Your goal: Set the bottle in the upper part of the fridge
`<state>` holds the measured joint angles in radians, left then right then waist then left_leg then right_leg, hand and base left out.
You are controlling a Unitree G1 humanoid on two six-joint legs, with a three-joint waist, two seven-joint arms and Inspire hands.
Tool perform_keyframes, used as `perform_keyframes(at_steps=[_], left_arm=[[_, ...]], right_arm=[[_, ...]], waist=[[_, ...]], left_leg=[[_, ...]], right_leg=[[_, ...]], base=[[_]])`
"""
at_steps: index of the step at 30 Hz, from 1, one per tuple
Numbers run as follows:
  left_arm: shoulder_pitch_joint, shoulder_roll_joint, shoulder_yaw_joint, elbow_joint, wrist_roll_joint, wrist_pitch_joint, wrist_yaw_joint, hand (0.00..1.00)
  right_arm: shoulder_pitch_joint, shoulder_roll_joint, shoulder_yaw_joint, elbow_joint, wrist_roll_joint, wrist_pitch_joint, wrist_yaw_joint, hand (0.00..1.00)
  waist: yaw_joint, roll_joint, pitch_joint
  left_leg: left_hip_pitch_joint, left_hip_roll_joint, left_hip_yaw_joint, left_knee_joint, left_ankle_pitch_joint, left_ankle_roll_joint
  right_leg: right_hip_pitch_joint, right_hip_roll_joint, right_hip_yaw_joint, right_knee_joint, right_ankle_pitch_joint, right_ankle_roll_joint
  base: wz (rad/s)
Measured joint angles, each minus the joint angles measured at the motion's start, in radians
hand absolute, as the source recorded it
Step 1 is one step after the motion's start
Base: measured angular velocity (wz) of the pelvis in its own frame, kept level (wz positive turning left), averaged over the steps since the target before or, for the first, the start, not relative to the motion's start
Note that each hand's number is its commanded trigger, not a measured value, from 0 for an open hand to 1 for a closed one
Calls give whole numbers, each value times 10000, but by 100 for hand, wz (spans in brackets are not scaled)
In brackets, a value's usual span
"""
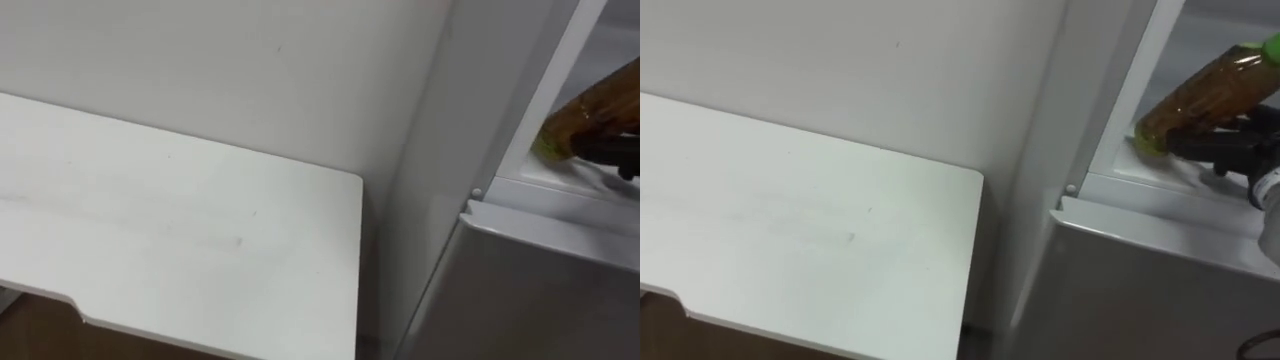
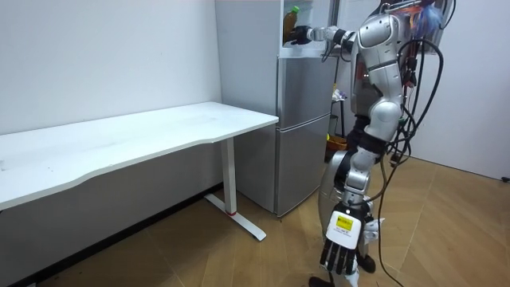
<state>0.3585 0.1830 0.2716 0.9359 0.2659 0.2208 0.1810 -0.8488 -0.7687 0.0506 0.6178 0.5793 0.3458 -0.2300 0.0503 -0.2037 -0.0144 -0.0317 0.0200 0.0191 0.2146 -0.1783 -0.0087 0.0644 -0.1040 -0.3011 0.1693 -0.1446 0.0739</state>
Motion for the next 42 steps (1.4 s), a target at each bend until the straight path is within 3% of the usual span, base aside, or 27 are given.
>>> perform_keyframes(at_steps=[5,13,14,15,16,30,36,42], left_arm=[[-1,90,0,-68,0,-3,-124,0],[2,136,15,-65,27,11,-142,0],[2,144,15,-66,25,14,-142,0],[2,169,14,-68,24,30,-142,0],[3,184,14,-70,22,58,-142,0],[73,232,6,-32,16,352,-212,0],[104,232,-4,-28,-5,352,-263,0],[53,252,5,-34,-9,349,-413,0]], right_arm=[[-380,-421,489,294,-373,57,879,100],[-405,-433,491,644,-418,60,1476,100],[-447,-436,492,705,-421,60,1512,96],[-498,-452,491,844,-428,65,1582,51],[-520,-476,492,890,-445,113,1612,0],[-900,-801,671,1778,-772,250,1892,0],[-1017,-959,854,1991,-993,265,1887,0],[-1558,-1007,848,1972,-891,256,1907,0]], waist=[[88,-107,-40],[84,-162,-75],[84,-161,-75],[84,-162,-75],[89,-162,-75],[302,-135,-73],[367,30,-11],[314,92,-39]], left_leg=[[15,5,-1,0,5,-9],[-3,6,-60,60,6,-12],[-5,6,-62,59,6,-12],[-6,7,-60,60,7,-15],[-5,8,-60,61,8,-16],[12,8,-84,67,26,-44],[174,9,-75,32,31,-51],[266,17,-91,-2,43,-70]], right_leg=[[3,0,-51,2,-8,-12],[36,-4,-172,11,-9,-13],[34,-4,-176,11,-9,-14],[34,-4,-177,11,-12,-19],[35,-4,-177,13,-12,-20],[76,-3,-226,13,-31,-52],[208,-2,-210,11,-40,-65],[309,8,-247,10,-43,-68]], base=[[0],[1],[0],[0],[0],[0],[0],[1]])
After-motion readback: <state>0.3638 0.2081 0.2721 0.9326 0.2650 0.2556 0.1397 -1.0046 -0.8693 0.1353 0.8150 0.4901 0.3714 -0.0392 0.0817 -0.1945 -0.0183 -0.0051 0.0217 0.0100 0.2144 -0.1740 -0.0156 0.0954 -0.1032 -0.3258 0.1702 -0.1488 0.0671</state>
